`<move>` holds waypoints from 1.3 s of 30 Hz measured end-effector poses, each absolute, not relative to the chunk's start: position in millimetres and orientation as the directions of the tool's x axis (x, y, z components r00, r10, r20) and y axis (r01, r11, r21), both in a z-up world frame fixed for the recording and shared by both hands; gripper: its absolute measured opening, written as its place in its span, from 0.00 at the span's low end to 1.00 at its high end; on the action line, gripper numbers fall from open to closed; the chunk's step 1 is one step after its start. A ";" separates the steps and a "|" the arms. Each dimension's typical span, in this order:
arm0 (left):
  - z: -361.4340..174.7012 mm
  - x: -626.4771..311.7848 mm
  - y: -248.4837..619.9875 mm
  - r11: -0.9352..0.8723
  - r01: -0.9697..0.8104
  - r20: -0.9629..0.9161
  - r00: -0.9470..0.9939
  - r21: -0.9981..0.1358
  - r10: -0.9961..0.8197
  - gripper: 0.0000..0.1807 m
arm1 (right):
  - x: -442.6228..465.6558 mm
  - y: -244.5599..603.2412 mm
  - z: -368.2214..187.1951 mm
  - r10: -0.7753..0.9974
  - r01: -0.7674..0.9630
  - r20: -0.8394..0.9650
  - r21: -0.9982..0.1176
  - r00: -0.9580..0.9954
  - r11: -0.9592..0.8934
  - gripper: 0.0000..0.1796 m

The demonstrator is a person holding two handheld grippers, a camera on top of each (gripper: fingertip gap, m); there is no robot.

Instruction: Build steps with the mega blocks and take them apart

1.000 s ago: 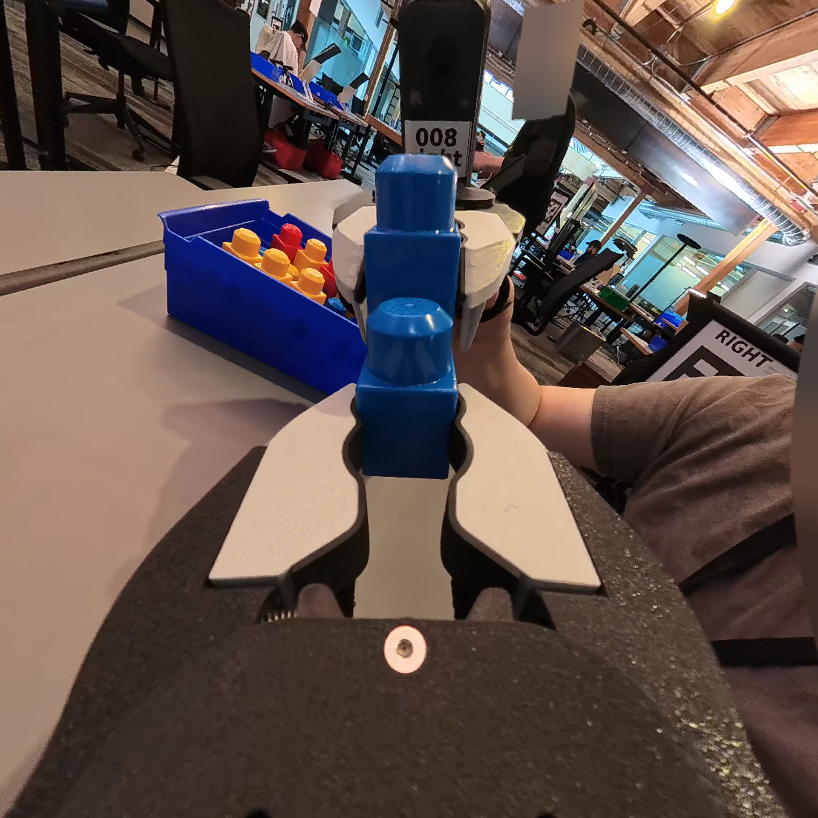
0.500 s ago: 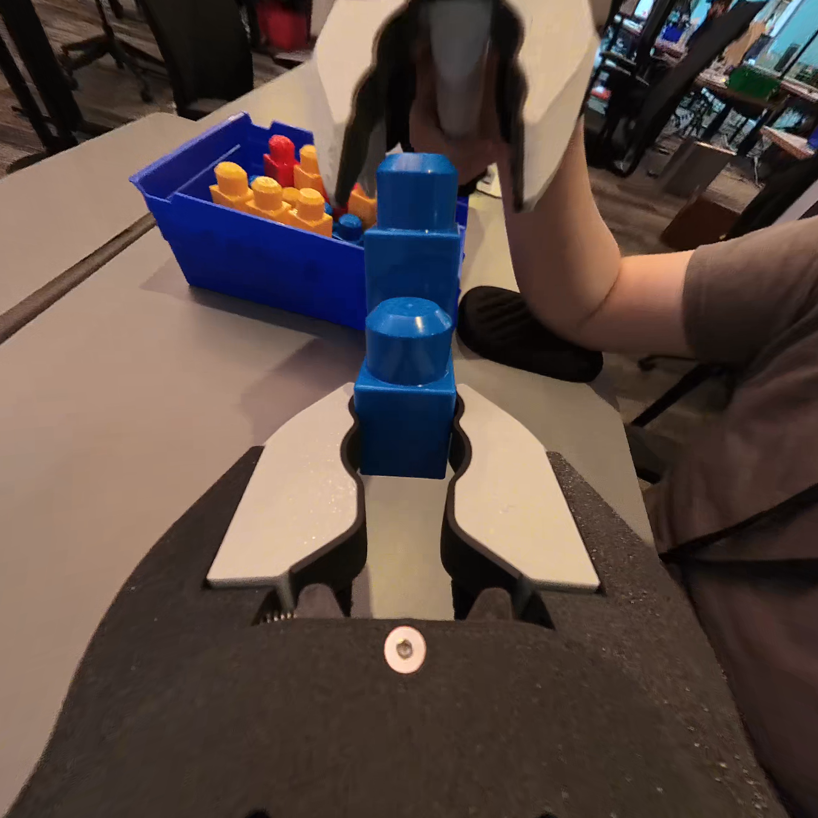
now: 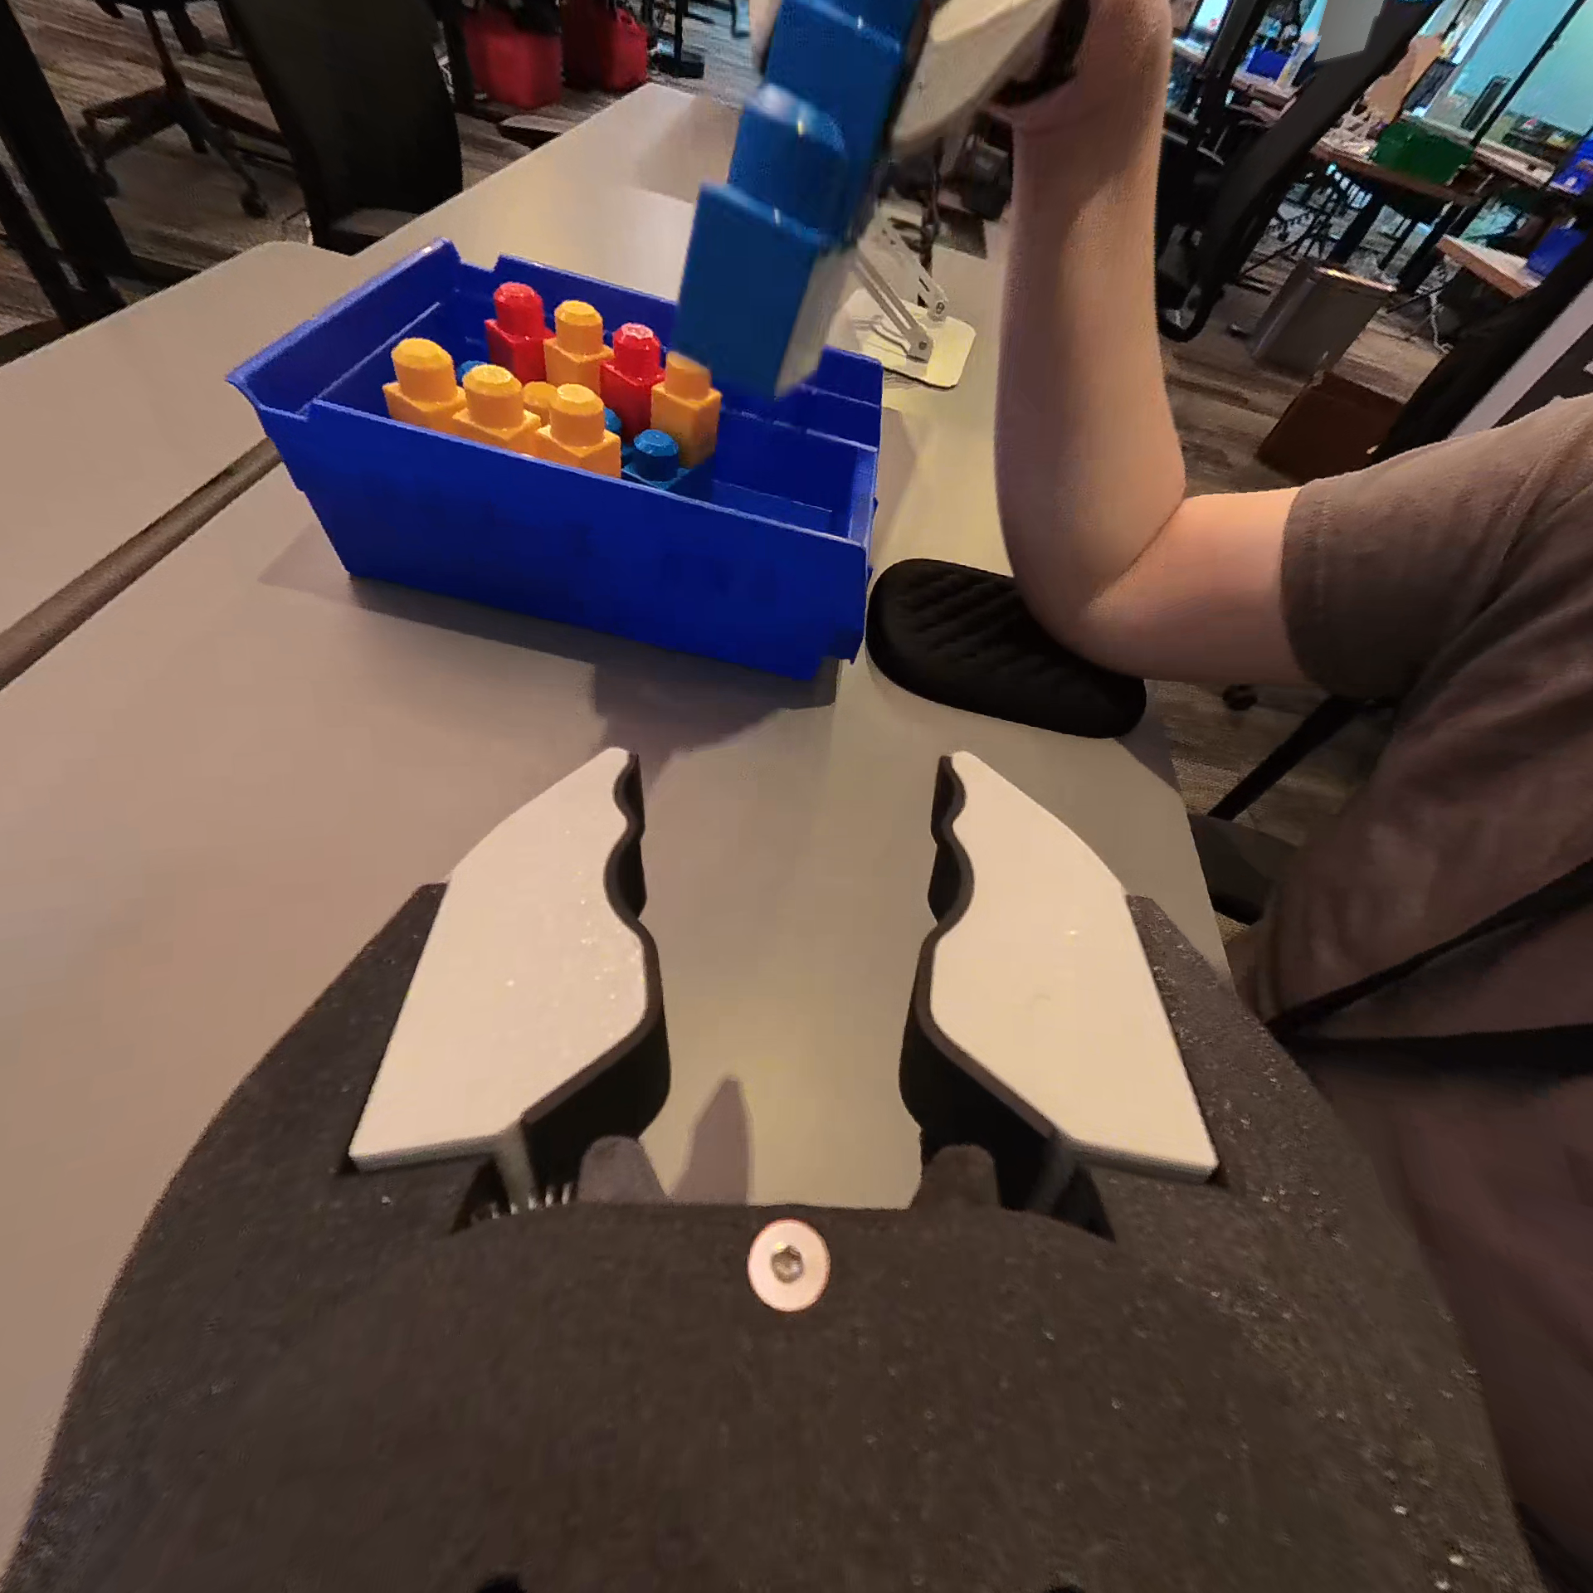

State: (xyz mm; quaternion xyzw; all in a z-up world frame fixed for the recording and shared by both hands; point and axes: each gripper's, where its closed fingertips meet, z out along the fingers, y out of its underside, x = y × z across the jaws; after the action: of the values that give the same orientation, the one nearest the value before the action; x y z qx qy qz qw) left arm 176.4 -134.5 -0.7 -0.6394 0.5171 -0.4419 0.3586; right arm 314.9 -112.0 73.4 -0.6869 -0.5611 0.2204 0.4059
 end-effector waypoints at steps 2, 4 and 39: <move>-2.4 176.4 -134.4 -0.218 -0.352 0.205 0.075 -0.910 -0.976 0.36 | 363.1 -107.1 71.0 0.910 0.622 0.232 -0.782 0.344 -0.036 0.20; -4.9 176.7 -134.2 -0.220 -0.363 0.208 0.074 -0.906 -0.975 0.35 | 401.5 -97.8 52.0 0.883 0.664 0.254 -0.743 0.394 -0.083 0.20; 28.0 126.7 -107.4 -0.143 -0.395 0.060 0.214 -0.907 -0.975 0.35 | 406.5 -29.7 -63.1 0.918 0.836 0.260 -0.535 0.299 -0.121 0.21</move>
State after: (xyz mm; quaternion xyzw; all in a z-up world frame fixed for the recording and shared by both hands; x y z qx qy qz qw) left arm 126.7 -107.4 28.0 -0.6658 0.5146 -0.3581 0.4046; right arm 406.5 -29.7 -63.1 -0.7458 -0.5881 0.0668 0.3058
